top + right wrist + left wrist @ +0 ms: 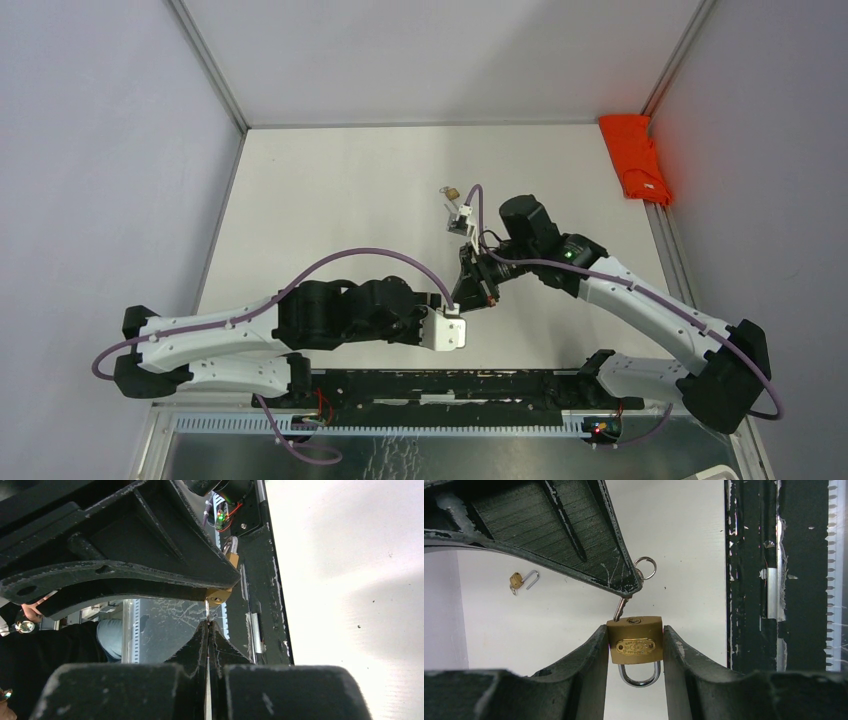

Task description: Unlock with the key

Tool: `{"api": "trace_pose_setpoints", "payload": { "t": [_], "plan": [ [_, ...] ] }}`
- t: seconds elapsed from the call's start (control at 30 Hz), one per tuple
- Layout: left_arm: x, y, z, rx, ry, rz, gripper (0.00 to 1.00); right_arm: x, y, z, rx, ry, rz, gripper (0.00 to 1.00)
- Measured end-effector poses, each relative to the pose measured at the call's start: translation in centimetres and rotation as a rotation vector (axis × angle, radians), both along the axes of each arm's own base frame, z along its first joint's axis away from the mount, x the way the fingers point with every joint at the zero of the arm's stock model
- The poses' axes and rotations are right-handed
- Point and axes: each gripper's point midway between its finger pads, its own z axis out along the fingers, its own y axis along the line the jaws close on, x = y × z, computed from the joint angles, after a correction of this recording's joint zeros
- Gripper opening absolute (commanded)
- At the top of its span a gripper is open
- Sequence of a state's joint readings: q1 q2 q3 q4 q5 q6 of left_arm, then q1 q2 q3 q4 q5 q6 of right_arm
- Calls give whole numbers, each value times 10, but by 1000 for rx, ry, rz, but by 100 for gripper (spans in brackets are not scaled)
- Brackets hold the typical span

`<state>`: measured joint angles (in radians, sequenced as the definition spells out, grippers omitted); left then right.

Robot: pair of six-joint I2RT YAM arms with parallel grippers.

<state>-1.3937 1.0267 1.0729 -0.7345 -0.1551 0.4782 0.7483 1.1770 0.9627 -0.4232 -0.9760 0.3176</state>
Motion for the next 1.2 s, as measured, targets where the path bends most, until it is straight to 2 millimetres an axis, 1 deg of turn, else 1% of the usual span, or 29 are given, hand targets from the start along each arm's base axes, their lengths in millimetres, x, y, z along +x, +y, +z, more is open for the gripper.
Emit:
{"api": "trace_pose_setpoints", "payload": {
  "t": [0.17, 0.3, 0.4, 1.0, 1.2],
  "plan": [
    [0, -1, -1, 5, 1, 0, 2, -3, 1, -1, 7, 2, 13, 0],
    [0, -1, -1, 5, 0, 1, 2, -7, -1, -12, -10, 22, 20, 0],
    [0, 0, -1, 6, 1, 1, 2, -8, -2, -16, -20, 33, 19, 0],
    [0, -1, -1, 5, 1, 0, 2, -6, 0, -13, -6, 30, 13, 0],
    [0, -1, -2, 6, 1, 0, 2, -7, 2, -17, -15, 40, 18, 0]
  ]
}}
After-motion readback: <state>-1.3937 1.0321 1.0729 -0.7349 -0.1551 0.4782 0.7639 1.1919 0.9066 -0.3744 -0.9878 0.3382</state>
